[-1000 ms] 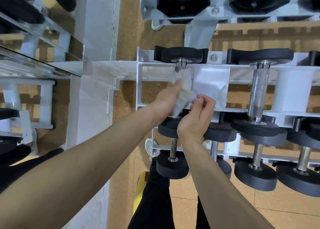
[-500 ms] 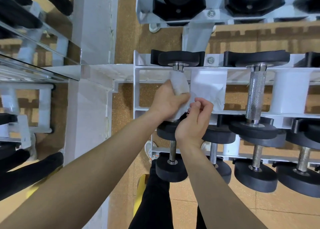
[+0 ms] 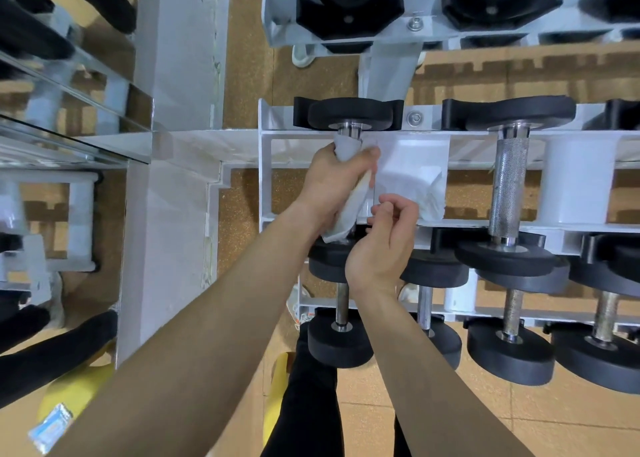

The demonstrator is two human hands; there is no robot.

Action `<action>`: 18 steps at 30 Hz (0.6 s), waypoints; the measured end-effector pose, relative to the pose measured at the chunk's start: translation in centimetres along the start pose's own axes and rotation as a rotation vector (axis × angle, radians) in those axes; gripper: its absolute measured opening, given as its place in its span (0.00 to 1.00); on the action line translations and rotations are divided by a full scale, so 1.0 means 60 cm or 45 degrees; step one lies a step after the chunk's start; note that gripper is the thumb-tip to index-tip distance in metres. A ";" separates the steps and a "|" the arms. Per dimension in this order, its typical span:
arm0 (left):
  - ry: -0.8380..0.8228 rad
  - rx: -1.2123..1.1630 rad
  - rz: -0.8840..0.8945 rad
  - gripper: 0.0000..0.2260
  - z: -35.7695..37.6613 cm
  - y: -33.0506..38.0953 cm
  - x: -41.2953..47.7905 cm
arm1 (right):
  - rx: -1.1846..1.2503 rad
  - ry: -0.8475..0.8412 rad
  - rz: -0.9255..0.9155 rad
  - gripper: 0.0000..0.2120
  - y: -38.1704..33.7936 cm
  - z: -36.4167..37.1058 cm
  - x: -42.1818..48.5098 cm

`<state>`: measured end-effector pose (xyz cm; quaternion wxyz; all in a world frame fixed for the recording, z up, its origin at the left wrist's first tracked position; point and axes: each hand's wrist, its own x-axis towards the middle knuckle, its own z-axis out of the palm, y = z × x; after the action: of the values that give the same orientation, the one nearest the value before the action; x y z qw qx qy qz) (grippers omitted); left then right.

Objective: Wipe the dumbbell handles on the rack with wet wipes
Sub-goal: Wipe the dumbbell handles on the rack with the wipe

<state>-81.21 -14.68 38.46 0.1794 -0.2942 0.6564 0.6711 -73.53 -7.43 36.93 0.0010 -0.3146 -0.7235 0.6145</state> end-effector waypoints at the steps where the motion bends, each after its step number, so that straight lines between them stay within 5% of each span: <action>1: -0.052 0.116 -0.002 0.07 -0.006 -0.007 -0.009 | 0.001 -0.001 0.007 0.08 0.000 0.000 0.000; 7: -0.451 0.586 0.106 0.08 -0.050 -0.013 -0.038 | 0.002 0.033 0.004 0.08 -0.004 0.002 -0.001; 13: 0.026 0.361 0.051 0.12 -0.006 -0.009 -0.012 | -0.011 0.019 -0.014 0.08 -0.001 0.001 -0.002; 18: 0.145 0.238 -0.037 0.18 0.011 0.020 0.027 | 0.020 0.038 -0.015 0.09 0.003 0.002 -0.002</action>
<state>-83.34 -14.37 38.34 0.1781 -0.3235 0.7209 0.5864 -73.35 -7.57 36.77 0.0181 -0.3194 -0.7206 0.6152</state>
